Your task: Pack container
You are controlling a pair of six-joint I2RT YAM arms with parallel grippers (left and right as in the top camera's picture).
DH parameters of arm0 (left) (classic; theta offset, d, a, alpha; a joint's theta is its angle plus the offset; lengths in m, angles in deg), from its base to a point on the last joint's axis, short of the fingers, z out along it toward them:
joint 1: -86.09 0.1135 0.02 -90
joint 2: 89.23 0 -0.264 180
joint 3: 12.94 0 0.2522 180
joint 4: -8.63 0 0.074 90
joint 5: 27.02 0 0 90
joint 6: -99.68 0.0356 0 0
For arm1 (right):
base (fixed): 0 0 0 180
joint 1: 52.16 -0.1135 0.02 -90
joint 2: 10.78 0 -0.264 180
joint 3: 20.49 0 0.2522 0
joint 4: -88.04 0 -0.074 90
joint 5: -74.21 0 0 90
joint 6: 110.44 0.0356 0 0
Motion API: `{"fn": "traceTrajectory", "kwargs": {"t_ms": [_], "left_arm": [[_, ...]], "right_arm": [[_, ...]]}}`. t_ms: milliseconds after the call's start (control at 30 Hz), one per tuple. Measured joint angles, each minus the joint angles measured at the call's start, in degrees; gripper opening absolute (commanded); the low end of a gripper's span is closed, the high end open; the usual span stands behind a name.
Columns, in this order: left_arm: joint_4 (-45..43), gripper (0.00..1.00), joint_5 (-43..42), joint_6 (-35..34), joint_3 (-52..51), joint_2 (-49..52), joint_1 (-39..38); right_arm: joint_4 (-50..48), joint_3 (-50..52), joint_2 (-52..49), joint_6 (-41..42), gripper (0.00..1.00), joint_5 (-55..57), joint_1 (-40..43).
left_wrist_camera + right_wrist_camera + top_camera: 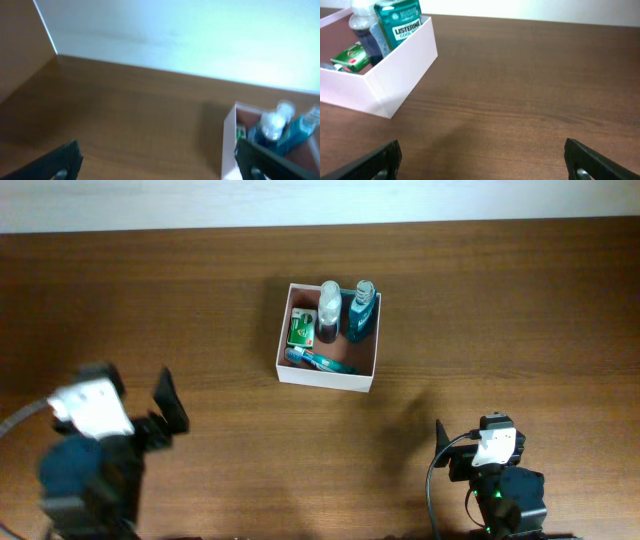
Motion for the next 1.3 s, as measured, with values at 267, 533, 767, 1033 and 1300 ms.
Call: {"fn": "traceTrajectory", "kwargs": {"t_ms": [267, 533, 767, 1033, 1300], "left_arm": [[-5.1, 0.99, -5.2, 2.0, -31.2, -21.6, 0.0], [-7.8, 0.99, -7.6, 2.2, -41.5, -29.2, 0.0], [-8.1, 0.99, -7.8, 2.2, -44.1, -30.1, 0.0], [-8.2, 0.99, -7.8, 2.2, -44.1, -30.1, 0.0], [-8.1, 0.99, -8.0, 2.2, -44.1, -30.1, 0.0]], "right_arm": [[0.0, 0.0, 0.0, 0.0, 0.99, 0.0, 0.0], [-0.1, 0.0, 0.0, 0.0, 0.99, 0.0, 0.0], [0.0, 0.0, 0.0, 0.0, 0.99, 0.0, 0.0], [0.0, 0.0, 0.0, 0.0, 0.99, 0.0, 0.0], [0.0, 0.0, 0.0, 0.0, 0.99, 0.0, 0.0]]}}
